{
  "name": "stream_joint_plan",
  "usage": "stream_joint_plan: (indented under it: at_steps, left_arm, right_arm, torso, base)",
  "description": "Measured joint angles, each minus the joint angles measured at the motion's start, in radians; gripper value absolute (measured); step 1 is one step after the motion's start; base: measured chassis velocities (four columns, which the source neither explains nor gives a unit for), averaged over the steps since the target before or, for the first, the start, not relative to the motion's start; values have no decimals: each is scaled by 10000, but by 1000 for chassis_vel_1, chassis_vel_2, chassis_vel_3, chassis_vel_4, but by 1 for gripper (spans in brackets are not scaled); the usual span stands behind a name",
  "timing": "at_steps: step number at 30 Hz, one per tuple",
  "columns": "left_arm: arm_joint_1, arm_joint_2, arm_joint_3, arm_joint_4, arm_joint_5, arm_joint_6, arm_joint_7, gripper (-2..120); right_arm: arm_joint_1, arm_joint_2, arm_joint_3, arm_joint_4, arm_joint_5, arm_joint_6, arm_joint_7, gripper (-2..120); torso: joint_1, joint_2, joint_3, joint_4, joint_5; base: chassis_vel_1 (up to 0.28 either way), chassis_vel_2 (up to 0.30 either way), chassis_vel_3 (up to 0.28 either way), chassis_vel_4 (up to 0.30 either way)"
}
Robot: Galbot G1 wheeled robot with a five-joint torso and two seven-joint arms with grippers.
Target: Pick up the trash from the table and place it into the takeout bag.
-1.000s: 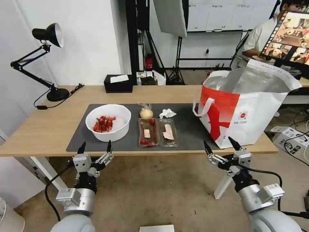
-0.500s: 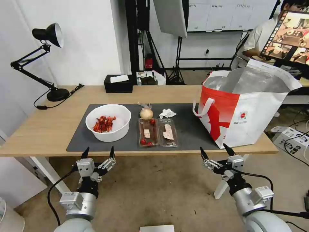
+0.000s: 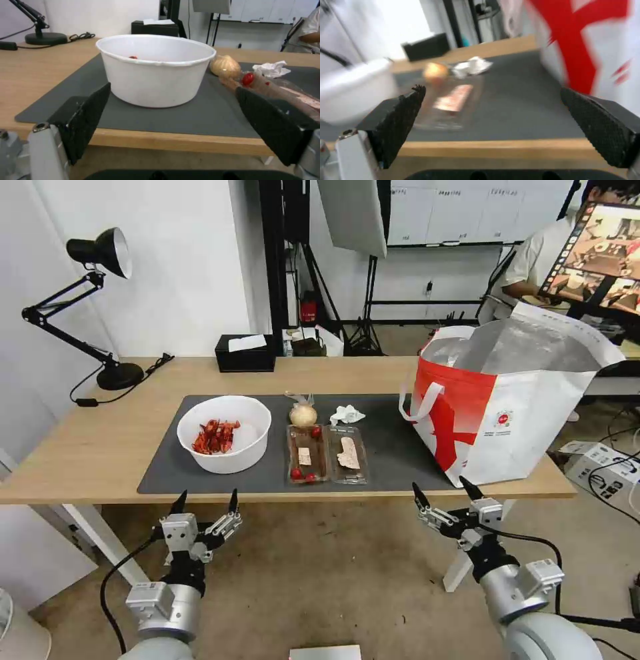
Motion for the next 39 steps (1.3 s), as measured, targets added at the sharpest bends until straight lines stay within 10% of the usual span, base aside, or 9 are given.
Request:
stream_joint_plan:
  at_steps: [12, 39]
  left_arm:
    - [27, -24, -173, 130, -44, -10, -22, 100]
    - [-512, -37, -465, 600, -507, 387, -94, 100]
  right_arm:
    - [1638, -156, -1218, 443, 8592, -472, 3379, 100]
    - [4540, 401, -3299, -1306, 10352, 19, 5747, 100]
  torso:
    - [0, 0, 0, 1, -1]
    - [1, 0, 0, 1, 0]
  base:
    - [0, 0, 0, 0]
    - [0, 0, 0, 0]
